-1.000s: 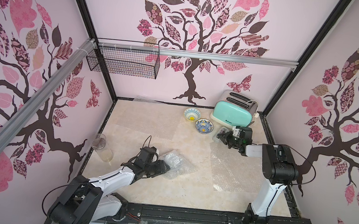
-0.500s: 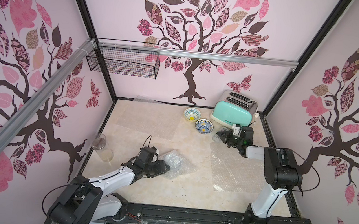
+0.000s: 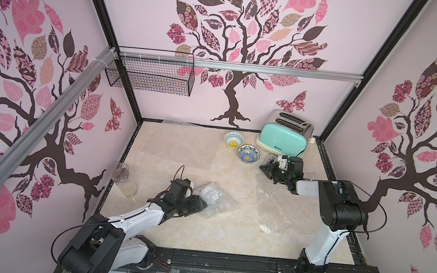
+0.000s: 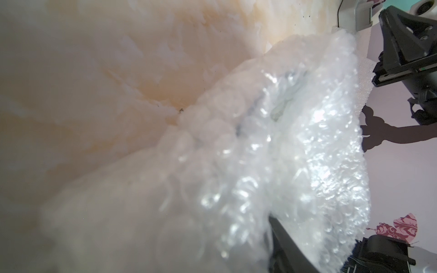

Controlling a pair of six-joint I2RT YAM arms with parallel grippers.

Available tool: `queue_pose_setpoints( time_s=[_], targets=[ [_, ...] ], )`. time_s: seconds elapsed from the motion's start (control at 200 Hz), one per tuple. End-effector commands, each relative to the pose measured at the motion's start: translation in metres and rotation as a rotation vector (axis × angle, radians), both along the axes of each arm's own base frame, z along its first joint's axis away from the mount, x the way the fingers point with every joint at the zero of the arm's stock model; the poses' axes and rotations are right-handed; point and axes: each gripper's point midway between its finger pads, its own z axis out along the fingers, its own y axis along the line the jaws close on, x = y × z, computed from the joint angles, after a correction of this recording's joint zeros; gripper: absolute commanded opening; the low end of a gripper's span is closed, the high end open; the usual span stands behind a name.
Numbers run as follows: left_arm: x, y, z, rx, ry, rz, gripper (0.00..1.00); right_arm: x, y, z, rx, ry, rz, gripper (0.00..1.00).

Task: Wrap bowls in bubble wrap
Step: Tear off the tape using the Tape Cutter.

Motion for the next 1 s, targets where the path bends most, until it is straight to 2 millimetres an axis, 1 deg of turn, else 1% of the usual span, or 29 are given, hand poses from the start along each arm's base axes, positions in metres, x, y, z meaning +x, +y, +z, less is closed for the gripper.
queue_pose_setpoints(
  time_s=[0.0,0.515,0.76,0.995],
  targets=[
    [0.001,-0.002,0.003,0.004,-0.011,-0.016,0.53,-0.009,0.006,-0.003,-0.021,0.011,0.028,0.0],
    [0.001,-0.002,0.001,0.004,-0.009,-0.016,0.53,-0.012,-0.003,-0.027,-0.086,0.087,-0.003,0.0],
    [0.001,-0.002,0.001,0.003,-0.008,-0.018,0.53,-0.013,-0.007,-0.047,-0.115,0.141,-0.018,0.0],
    [0.001,-0.002,0.001,0.004,-0.006,-0.018,0.53,-0.012,-0.009,-0.055,-0.12,0.162,-0.029,0.0]
  ],
)
